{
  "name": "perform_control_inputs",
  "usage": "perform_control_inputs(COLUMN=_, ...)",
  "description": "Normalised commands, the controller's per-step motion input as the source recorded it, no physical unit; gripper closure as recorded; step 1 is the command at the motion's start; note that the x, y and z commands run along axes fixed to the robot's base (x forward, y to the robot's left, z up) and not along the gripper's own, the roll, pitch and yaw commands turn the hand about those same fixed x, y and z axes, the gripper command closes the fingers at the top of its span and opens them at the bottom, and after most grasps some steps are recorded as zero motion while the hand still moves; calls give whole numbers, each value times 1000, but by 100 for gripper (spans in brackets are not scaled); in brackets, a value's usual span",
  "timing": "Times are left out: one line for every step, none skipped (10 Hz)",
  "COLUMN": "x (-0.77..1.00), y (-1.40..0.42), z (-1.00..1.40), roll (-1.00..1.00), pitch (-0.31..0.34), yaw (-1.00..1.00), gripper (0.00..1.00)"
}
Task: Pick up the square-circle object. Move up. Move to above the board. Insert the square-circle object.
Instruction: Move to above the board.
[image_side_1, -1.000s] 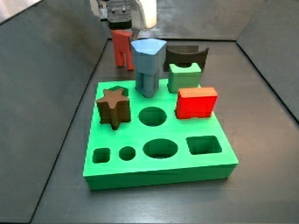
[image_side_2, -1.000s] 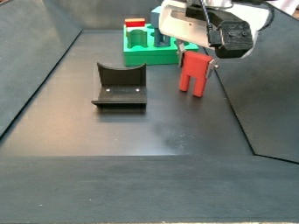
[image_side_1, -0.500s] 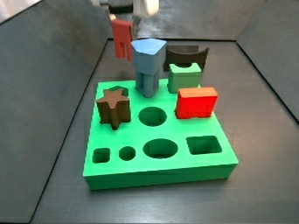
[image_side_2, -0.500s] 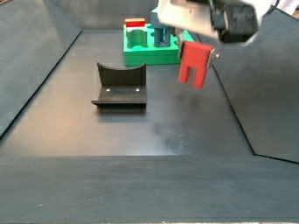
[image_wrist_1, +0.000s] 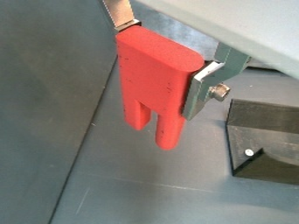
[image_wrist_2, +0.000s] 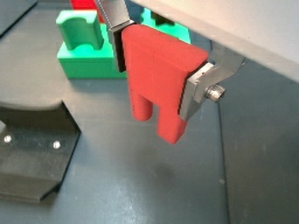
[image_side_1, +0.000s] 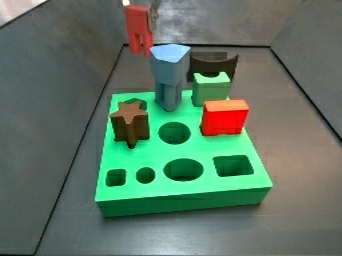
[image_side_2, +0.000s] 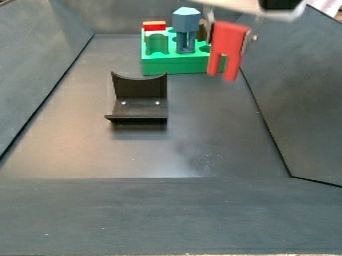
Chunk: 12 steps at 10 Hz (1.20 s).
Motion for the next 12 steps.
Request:
perform_control_inputs(x=17, y=-131, z=1000, roll=-107, pitch=131, yaw=39, gripper=100)
perform_control_inputs(x=17, y=-126, z=1000, roll=-95, pitch=113, yaw=25, gripper=100)
perform_control_inputs(x=18, y=-122, z=1000, roll=-84, pitch=100, yaw=19, gripper=100)
perform_control_inputs(x=19, y=-115, z=1000, roll=-70, pitch=93, yaw=15, gripper=100)
perform_control_inputs(x=21, y=-111, z=1000, roll=-61, pitch=88, yaw=14, gripper=100)
perform_control_inputs(x=21, y=-104, z=1000, roll=-51, pitch=87, yaw=11, gripper=100)
perform_control_inputs(x=23, y=-100, z=1000, roll=-45, pitch=85, yaw=10, gripper=100)
perform_control_inputs(x=23, y=-96, z=1000, roll=-43, pitch=85, yaw=10, gripper=100)
perform_control_inputs(x=24, y=-86, z=1000, roll=-37, pitch=89, yaw=10, gripper=100)
perform_control_inputs(x=26, y=-83, z=1000, roll=-34, pitch=87, yaw=9, gripper=100)
perform_control_inputs(x=25, y=-77, z=1000, roll=-30, pitch=87, yaw=10, gripper=100)
perform_control_inputs(x=26, y=-71, z=1000, roll=-26, pitch=87, yaw=10, gripper=100)
